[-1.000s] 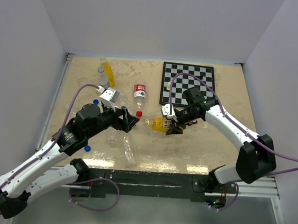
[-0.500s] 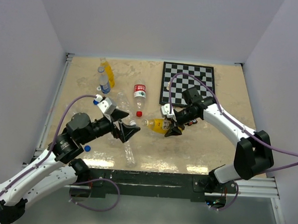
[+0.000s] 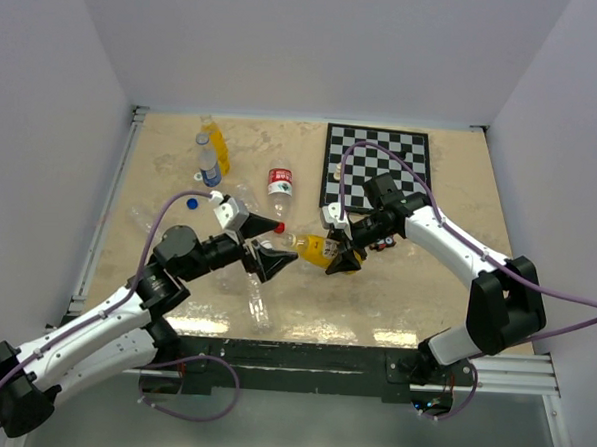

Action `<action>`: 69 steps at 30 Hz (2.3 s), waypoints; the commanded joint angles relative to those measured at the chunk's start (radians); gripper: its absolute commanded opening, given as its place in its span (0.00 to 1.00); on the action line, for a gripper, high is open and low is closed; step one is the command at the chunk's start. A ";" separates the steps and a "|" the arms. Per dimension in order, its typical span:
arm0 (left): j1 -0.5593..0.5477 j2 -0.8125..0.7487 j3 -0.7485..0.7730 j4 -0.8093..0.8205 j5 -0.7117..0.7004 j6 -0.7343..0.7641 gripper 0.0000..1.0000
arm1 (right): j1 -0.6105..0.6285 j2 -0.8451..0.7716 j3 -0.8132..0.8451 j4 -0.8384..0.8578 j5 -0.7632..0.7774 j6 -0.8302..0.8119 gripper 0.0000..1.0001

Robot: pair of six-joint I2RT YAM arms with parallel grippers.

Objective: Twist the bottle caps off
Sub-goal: Place the plastic bottle at the center of the board.

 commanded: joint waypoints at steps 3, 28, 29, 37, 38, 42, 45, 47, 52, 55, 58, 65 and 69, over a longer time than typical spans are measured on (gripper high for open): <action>0.003 0.051 -0.024 0.189 0.047 -0.006 0.97 | 0.000 -0.011 0.035 0.030 -0.095 0.017 0.00; -0.006 0.257 -0.182 0.677 0.001 -0.182 0.90 | 0.000 -0.010 0.027 0.083 -0.127 0.106 0.00; -0.008 0.278 -0.181 0.695 0.010 -0.188 0.90 | 0.000 -0.010 0.027 0.083 -0.128 0.106 0.00; -0.031 0.369 -0.155 0.758 0.016 -0.202 0.86 | 0.000 -0.011 0.027 0.085 -0.130 0.106 0.00; -0.034 0.376 -0.150 0.760 0.016 -0.199 0.84 | 0.000 -0.008 0.026 0.085 -0.130 0.104 0.00; -0.045 0.399 -0.138 0.775 0.019 -0.191 0.77 | 0.001 -0.011 0.026 0.087 -0.130 0.104 0.00; -0.054 0.422 -0.126 0.792 0.026 -0.191 0.74 | 0.003 -0.010 0.024 0.088 -0.130 0.104 0.01; -0.062 0.441 -0.115 0.804 0.022 -0.190 0.73 | 0.004 -0.008 0.026 0.088 -0.128 0.103 0.01; -0.066 0.467 -0.104 0.837 0.039 -0.191 0.54 | 0.006 -0.008 0.024 0.088 -0.127 0.103 0.02; -0.068 0.455 -0.104 0.820 0.039 -0.179 0.24 | 0.004 -0.008 0.026 0.083 -0.127 0.098 0.05; -0.068 0.412 -0.112 0.783 0.024 -0.158 0.00 | 0.006 -0.007 0.030 0.070 -0.124 0.083 0.17; -0.063 0.213 -0.067 0.417 -0.031 -0.064 0.00 | -0.002 -0.034 0.057 -0.018 -0.102 -0.011 0.98; -0.033 0.064 0.006 0.104 -0.115 -0.015 0.00 | -0.036 -0.074 0.069 -0.022 -0.079 -0.014 0.98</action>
